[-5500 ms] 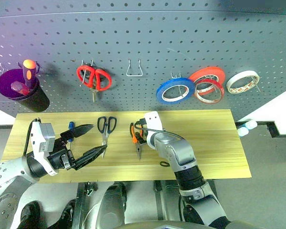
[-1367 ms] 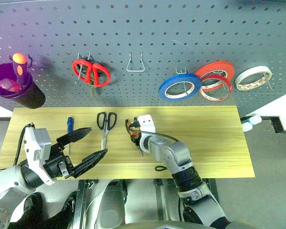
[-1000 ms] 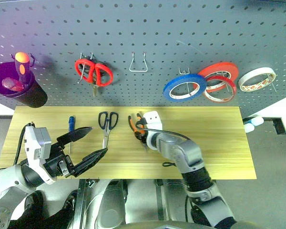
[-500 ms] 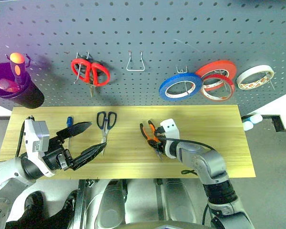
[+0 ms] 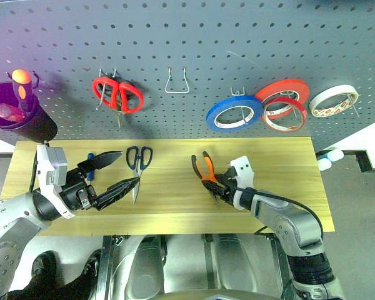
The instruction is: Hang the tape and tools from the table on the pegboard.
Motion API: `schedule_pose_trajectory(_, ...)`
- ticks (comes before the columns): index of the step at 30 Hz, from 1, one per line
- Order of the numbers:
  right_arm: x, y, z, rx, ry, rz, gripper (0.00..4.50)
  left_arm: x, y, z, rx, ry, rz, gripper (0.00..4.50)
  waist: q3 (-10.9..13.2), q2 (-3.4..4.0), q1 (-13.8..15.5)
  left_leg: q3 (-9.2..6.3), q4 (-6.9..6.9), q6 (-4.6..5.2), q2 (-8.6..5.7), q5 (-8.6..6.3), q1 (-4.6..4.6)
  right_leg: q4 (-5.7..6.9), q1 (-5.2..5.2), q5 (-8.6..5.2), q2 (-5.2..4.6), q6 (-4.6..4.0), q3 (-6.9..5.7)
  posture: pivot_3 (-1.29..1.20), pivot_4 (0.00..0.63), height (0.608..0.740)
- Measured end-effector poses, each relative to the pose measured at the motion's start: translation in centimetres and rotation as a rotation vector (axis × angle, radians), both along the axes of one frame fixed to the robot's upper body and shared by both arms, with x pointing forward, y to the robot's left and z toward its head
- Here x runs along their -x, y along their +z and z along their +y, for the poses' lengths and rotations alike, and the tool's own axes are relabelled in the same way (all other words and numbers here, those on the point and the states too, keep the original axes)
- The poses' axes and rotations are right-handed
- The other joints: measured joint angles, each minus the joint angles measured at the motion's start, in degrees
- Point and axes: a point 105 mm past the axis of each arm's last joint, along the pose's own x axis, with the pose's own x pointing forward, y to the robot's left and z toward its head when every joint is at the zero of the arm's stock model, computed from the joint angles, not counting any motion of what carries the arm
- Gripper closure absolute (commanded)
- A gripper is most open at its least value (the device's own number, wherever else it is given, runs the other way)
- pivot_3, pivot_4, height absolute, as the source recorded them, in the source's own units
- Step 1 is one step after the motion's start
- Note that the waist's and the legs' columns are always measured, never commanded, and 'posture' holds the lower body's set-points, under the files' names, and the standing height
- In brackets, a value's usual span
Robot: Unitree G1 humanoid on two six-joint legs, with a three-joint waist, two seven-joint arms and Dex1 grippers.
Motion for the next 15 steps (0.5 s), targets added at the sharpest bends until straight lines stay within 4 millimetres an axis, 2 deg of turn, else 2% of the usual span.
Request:
schedule_pose_trajectory(8,1.1,3.0,1.2,-0.162,0.132,-0.126,2.52,-0.6,0.2,-0.2,0.004,0.012,0.002,0.00,-0.02,-0.03,0.10,-0.01,0.10,-0.01,0.00,0.01,0.07,0.09,0.11,0.03,-0.01,-0.01,0.00,-0.06,0.327,0.733)
schedule_pose_trajectory(15,1.9,4.2,1.8,-0.217,0.217,-0.155,2.52,-0.8,0.7,-0.7,-0.001,0.020,0.003,0.00,-0.06,-0.08,0.12,-0.01,0.12,-0.03,0.00,0.02,0.09,0.11,0.13,0.19,-0.01,-0.24,-0.01,-0.05,0.313,0.733)
